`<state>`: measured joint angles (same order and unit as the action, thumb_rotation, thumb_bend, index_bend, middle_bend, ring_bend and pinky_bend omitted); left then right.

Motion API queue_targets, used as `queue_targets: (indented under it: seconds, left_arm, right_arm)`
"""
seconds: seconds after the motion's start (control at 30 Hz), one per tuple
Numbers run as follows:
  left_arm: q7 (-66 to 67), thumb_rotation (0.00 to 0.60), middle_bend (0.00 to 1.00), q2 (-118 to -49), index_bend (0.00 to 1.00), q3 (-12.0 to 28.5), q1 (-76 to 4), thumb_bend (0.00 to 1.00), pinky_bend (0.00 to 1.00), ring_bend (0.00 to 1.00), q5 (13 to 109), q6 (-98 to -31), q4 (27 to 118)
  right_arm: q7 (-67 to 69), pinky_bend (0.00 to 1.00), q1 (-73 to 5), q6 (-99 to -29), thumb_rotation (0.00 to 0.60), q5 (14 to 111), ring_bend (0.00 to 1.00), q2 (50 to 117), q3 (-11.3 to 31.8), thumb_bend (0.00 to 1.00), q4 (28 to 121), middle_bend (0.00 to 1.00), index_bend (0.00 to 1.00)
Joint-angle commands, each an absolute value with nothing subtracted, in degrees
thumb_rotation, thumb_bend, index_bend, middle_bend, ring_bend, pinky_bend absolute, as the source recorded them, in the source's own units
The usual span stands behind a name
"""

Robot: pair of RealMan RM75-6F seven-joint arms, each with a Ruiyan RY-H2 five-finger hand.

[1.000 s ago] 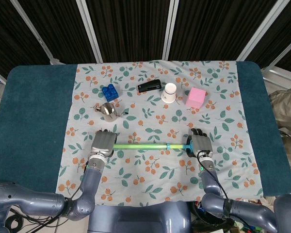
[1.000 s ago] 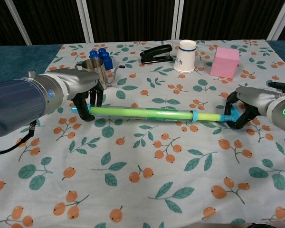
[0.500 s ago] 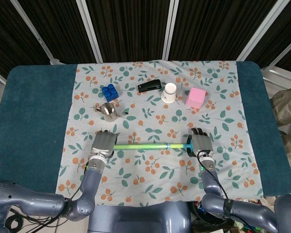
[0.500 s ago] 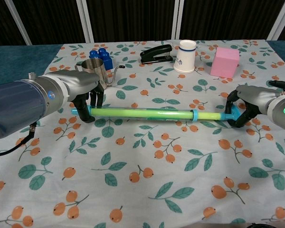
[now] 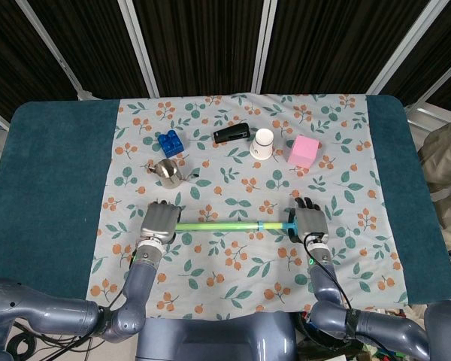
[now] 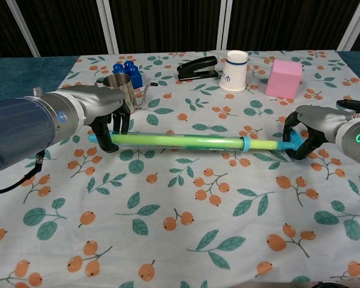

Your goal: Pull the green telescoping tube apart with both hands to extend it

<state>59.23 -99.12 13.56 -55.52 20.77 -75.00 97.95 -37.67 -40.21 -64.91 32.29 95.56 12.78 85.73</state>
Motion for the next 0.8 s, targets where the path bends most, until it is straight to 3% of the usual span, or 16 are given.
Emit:
queue_targets:
  seconds: [0.03,0.37,0.8]
  left_arm:
    - [59.19,0.600,0.41,-99.04,0.52,13.53,-55.49,0.33,0.34,0.25,20.73,-74.99,97.97]
    - [58.72,0.600,0.41,-97.60,0.52,12.91,-54.94,0.33,0.34,0.25,20.79,-74.53,98.87]
    - [55.50,0.600,0.42,-90.28,0.53,9.51,-51.49,0.33,0.34,0.25,22.98,-72.85,102.39]
  right_arm:
    - [-37.79,0.13,-40.21,-65.00,0.600,32.29,0.00,95.48,12.79,0.45,85.86,0.09,0.63]
    - [-37.88,0.13,-39.86,-65.35,0.600,32.48,0.00,94.92,12.66,0.45,85.70,0.09,0.63]
    - [-37.22,0.13,-38.05,-65.32,0.600,32.91,0.00,91.33,12.10,0.45,83.78,0.09,0.64]
